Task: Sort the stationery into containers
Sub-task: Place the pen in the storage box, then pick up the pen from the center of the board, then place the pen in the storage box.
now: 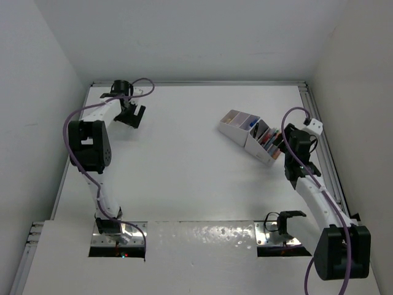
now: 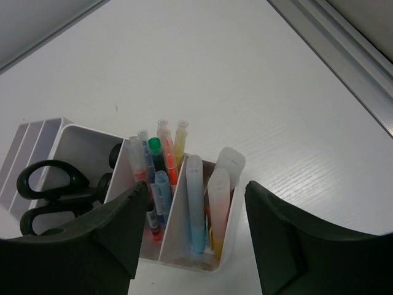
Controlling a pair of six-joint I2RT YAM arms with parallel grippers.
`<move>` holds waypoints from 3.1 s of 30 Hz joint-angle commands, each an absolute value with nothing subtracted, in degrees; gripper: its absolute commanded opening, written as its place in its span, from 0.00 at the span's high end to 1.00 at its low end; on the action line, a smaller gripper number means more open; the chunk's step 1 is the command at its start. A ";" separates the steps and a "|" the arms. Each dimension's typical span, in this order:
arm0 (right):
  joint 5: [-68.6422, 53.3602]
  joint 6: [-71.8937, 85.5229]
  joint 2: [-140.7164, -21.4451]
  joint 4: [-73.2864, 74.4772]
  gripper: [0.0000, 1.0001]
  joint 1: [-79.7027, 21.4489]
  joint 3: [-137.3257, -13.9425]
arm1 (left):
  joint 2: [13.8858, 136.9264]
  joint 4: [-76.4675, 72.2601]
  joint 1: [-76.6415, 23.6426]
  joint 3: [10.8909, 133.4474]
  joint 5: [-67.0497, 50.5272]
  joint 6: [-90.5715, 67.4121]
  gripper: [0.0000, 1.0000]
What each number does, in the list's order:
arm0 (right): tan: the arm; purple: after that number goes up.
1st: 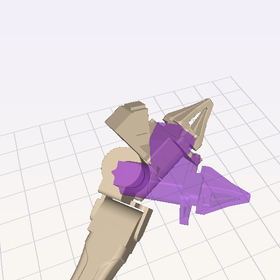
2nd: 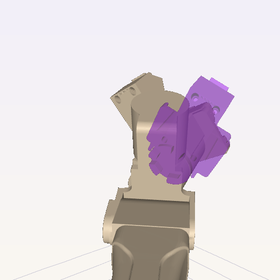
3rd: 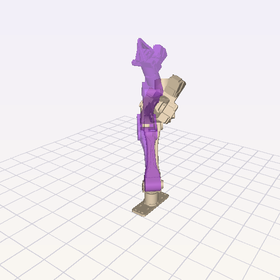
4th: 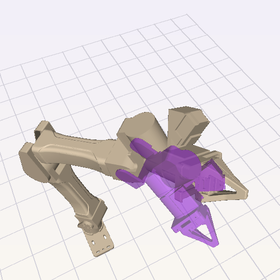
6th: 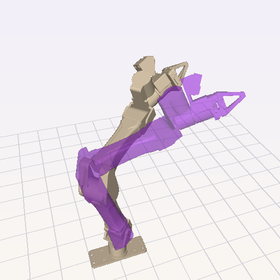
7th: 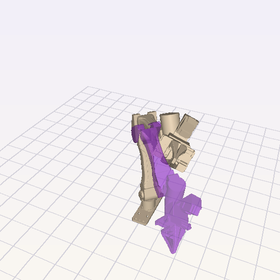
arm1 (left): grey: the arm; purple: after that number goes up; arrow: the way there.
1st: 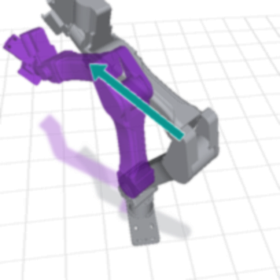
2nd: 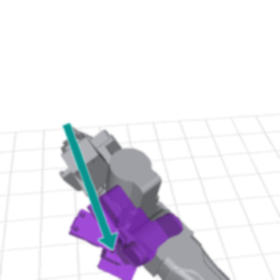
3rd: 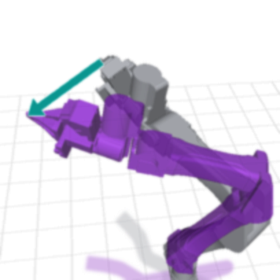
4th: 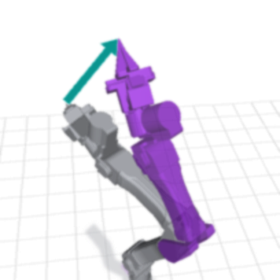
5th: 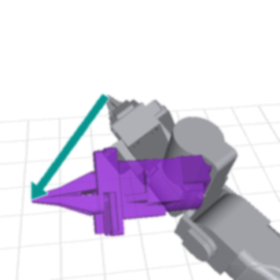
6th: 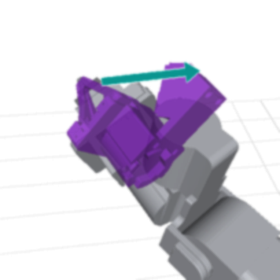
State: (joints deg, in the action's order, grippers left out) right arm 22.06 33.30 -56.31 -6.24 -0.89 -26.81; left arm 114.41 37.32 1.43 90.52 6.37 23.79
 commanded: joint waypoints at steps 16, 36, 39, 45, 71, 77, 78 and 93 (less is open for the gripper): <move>20.83 29.00 -49.49 -2.82 0.38 -2.46 -34.19 | 131.22 37.07 3.78 102.83 -1.58 22.16 0.55; 18.98 27.86 -55.09 -2.11 0.44 -15.89 -44.11 | 113.66 41.05 -3.06 107.40 -14.85 18.19 1.00; 18.29 30.04 -61.23 -3.25 0.42 -20.56 -50.43 | 108.03 40.34 -8.94 109.15 -16.34 18.89 1.00; 10.46 37.78 -71.71 -11.68 0.39 -25.22 -60.63 | 103.53 42.18 -19.24 111.70 -21.71 20.74 1.00; 17.49 45.70 -86.74 -26.37 0.42 -32.78 -63.98 | 102.57 43.86 -29.62 110.65 -22.23 20.83 1.00; 17.14 46.14 -88.68 -26.99 0.97 -33.05 -64.86 | 102.66 43.51 -30.23 110.57 -22.15 20.83 1.00; 17.31 46.06 -88.59 -26.55 1.00 -33.13 -65.04 | 102.66 43.42 -30.23 110.57 -22.06 20.83 1.00; 29.95 30.69 -56.09 -8.38 1.00 -17.59 -42.21 | 100.46 43.59 -17.51 109.34 -17.58 17.58 0.00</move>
State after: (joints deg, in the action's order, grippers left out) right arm 23.27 37.19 -61.45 -14.15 -19.14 -45.43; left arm 103.74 44.82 -21.12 109.97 -18.98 18.85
